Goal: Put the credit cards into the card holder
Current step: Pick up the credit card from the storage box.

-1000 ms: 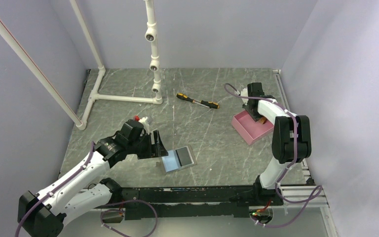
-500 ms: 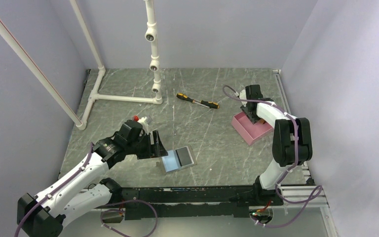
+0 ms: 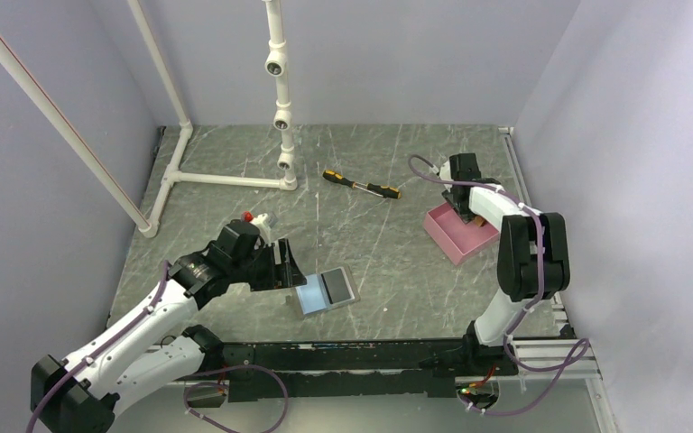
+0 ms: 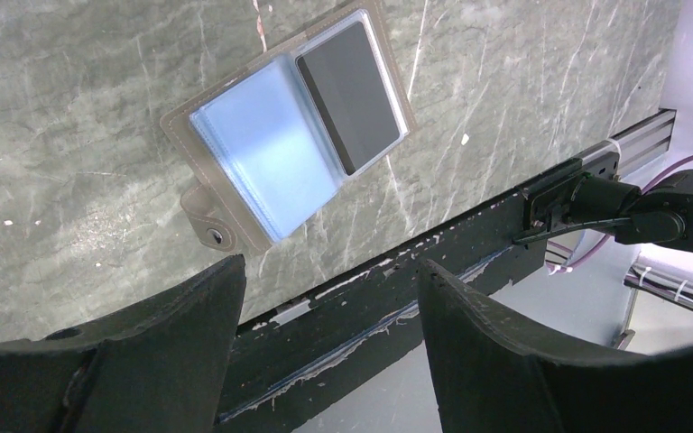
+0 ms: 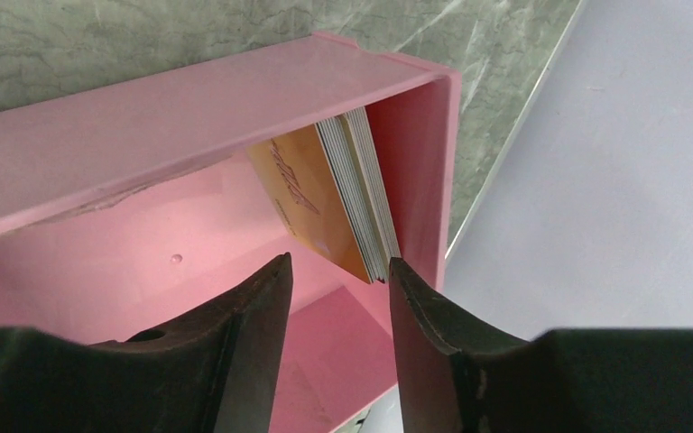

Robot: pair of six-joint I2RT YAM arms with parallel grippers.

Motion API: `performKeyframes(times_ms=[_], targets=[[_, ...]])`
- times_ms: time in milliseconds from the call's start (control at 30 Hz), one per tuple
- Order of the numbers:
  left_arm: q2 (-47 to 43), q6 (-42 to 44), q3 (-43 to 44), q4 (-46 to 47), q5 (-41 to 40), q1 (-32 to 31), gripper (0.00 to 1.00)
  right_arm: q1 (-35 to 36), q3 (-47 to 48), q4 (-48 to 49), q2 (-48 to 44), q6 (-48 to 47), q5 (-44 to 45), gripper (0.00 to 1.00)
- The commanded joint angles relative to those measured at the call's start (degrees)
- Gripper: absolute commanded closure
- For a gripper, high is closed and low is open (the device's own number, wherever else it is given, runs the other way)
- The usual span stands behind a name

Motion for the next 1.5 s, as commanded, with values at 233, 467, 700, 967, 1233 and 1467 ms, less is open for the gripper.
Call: performKeyframes(times_ms=[233, 467, 700, 967, 1233, 1467], targets=[[-0.85, 0.44, -0.47, 1.07, 1.15, 0.26, 0.25, 1.32, 0.67, 5.68, 1.57, -1.23, 2.56, 0.54], [-0.94, 0.36, -0.75, 1.5, 1.2, 0.27, 0.25, 2.34, -2.27, 10.84, 0.44, -3.75, 3.71, 0.5], [-1.11, 0.42, -0.9, 1.72, 1.24, 0.39, 0.25, 3.37, -4.65, 14.59, -0.1, -6.31, 4.27, 0.51], [-1.54, 0.44, -0.88, 1.05, 1.07, 0.37, 0.25, 4.14, -6.83, 20.42, 1.01, -9.06, 7.44, 0.47], [-1.49, 0.36, -0.99, 1.2, 1.27, 0.44, 0.25, 5.07, -8.77, 23.24, 1.29, -10.96, 7.11, 0.46], [-1.93, 0.44, -0.79, 0.55, 1.05, 0.44, 0.26, 5.33, -8.59, 24.99, 2.26, -11.12, 8.5, 0.55]])
